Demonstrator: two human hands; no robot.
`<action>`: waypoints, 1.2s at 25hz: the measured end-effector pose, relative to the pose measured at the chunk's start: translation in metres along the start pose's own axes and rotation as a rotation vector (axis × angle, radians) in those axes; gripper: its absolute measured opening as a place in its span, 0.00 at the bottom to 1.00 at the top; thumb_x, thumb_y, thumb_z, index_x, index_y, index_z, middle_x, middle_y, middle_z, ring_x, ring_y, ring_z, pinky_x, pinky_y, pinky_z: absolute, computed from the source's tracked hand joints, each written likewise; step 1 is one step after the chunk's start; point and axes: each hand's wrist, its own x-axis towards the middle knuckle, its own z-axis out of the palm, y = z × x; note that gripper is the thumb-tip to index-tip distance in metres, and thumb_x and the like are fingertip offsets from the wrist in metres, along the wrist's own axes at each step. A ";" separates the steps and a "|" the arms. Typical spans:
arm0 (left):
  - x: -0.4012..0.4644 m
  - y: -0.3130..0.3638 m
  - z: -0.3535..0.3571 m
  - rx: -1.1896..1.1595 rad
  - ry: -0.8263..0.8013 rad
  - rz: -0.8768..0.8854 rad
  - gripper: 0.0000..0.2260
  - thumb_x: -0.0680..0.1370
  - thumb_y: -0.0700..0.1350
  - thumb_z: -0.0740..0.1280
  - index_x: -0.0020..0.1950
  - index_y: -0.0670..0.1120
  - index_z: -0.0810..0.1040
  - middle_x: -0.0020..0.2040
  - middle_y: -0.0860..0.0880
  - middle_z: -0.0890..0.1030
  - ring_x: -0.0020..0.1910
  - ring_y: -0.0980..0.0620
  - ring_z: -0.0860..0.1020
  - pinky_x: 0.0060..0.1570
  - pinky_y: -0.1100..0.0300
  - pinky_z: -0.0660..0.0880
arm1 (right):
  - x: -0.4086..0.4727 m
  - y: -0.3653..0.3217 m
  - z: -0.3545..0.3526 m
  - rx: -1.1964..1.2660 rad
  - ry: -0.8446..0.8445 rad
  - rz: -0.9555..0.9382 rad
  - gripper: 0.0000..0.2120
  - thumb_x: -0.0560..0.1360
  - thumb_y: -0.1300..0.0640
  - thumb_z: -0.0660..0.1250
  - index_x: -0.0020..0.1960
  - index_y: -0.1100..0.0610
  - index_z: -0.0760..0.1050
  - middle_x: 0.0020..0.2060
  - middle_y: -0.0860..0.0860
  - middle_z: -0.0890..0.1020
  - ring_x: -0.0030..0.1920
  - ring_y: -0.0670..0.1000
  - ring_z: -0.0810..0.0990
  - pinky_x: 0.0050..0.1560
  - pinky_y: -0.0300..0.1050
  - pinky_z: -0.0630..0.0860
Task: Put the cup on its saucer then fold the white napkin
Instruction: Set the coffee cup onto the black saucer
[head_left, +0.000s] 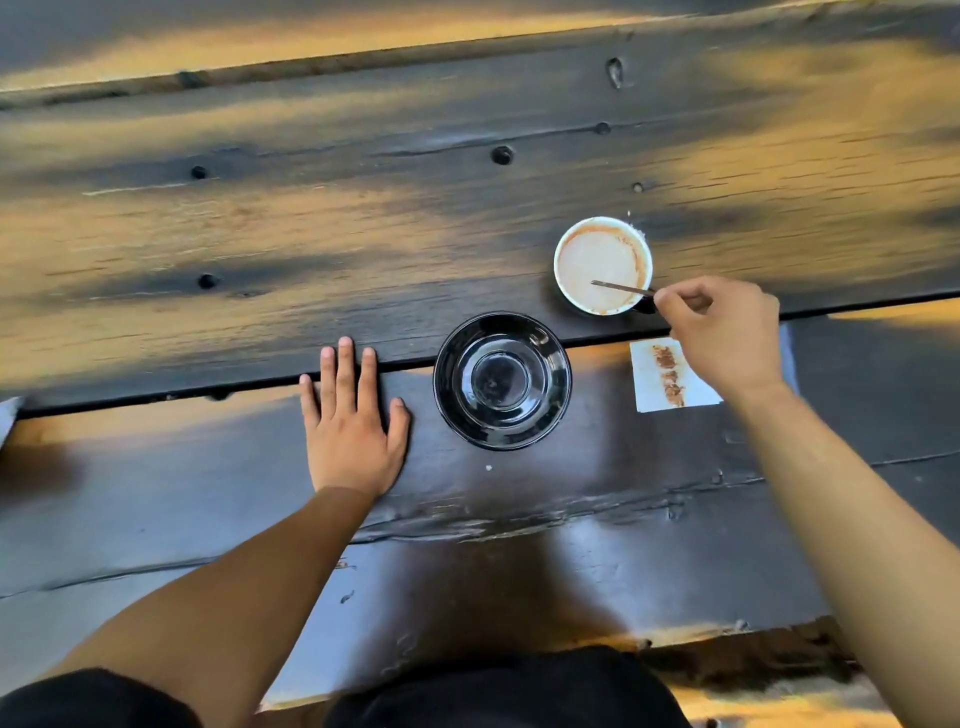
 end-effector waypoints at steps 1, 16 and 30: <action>0.001 0.000 0.000 0.000 0.001 -0.001 0.31 0.81 0.57 0.52 0.81 0.45 0.57 0.83 0.44 0.53 0.82 0.45 0.48 0.79 0.39 0.47 | 0.001 -0.001 0.000 -0.017 -0.005 -0.005 0.10 0.75 0.49 0.67 0.46 0.51 0.86 0.38 0.45 0.85 0.40 0.43 0.80 0.49 0.39 0.71; 0.001 -0.002 0.004 -0.019 0.030 -0.005 0.32 0.80 0.57 0.54 0.81 0.46 0.57 0.83 0.44 0.54 0.82 0.44 0.48 0.78 0.39 0.47 | -0.036 -0.001 -0.015 -0.136 -0.097 0.034 0.06 0.73 0.52 0.67 0.41 0.48 0.82 0.29 0.44 0.81 0.37 0.45 0.80 0.39 0.43 0.74; 0.001 -0.001 0.003 -0.036 0.049 -0.009 0.31 0.79 0.56 0.54 0.81 0.45 0.58 0.82 0.43 0.55 0.82 0.44 0.50 0.79 0.41 0.45 | -0.091 0.126 0.009 0.229 -0.179 0.543 0.06 0.72 0.53 0.77 0.38 0.53 0.86 0.26 0.43 0.81 0.26 0.44 0.73 0.35 0.40 0.72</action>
